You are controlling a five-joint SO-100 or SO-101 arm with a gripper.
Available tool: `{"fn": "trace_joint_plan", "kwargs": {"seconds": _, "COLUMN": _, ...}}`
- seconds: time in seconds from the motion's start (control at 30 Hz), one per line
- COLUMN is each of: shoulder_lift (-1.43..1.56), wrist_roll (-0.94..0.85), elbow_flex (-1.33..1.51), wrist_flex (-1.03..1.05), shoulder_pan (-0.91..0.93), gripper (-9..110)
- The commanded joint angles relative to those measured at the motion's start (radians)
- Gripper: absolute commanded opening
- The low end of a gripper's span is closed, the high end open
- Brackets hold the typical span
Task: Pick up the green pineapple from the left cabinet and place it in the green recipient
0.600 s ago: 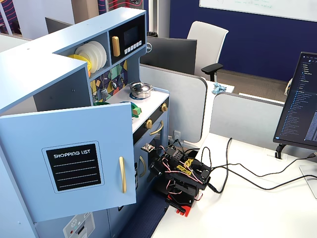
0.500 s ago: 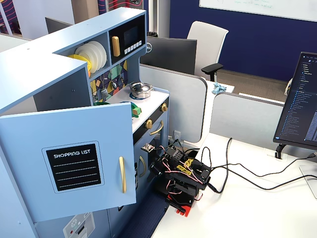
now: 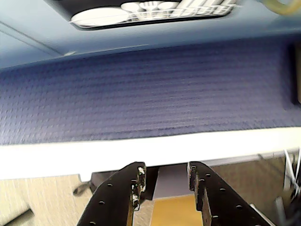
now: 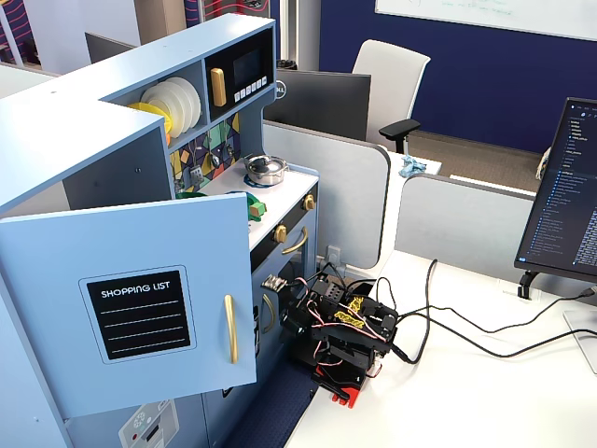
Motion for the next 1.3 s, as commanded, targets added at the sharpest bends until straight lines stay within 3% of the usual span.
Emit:
{"fn": "trace_joint_plan", "kwargs": {"seconds": 0.0, "shoulder_lift": -0.006, "wrist_roll": -0.012, "elbow_flex": -0.106, "wrist_flex": -0.249, "shoulder_pan": -0.089, "gripper": 0}}
{"fn": "trace_joint_plan", "kwargs": {"seconds": 0.2, "shoulder_lift": -0.086, "wrist_roll": -0.035, "elbow_flex": -0.299, "wrist_flex": -0.615, "shoulder_pan": -0.308, "gripper": 0}}
{"fn": "trace_joint_plan", "kwargs": {"seconds": 0.53, "shoulder_lift": -0.348, "wrist_roll": -0.091, "elbow_flex": -0.482, "wrist_flex": -0.939, "shoulder_pan": -0.499, "gripper": 2}}
{"fn": "trace_joint_plan", "kwargs": {"seconds": 0.73, "shoulder_lift": -0.448, "wrist_roll": -0.002, "elbow_flex": -0.503, "wrist_flex": -1.163, "shoulder_pan": -0.586, "gripper": 8}}
{"fn": "trace_joint_plan", "kwargs": {"seconds": 0.87, "shoulder_lift": -0.503, "wrist_roll": -0.006, "elbow_flex": -0.529, "wrist_flex": -1.198, "shoulder_pan": -0.621, "gripper": 13}}
{"fn": "trace_joint_plan", "kwargs": {"seconds": 1.03, "shoulder_lift": -0.598, "wrist_roll": -0.008, "elbow_flex": -0.598, "wrist_flex": -1.224, "shoulder_pan": -0.638, "gripper": 30}}
{"fn": "trace_joint_plan", "kwargs": {"seconds": 1.27, "shoulder_lift": -0.769, "wrist_roll": -0.058, "elbow_flex": -0.712, "wrist_flex": -1.299, "shoulder_pan": -0.655, "gripper": 38}}
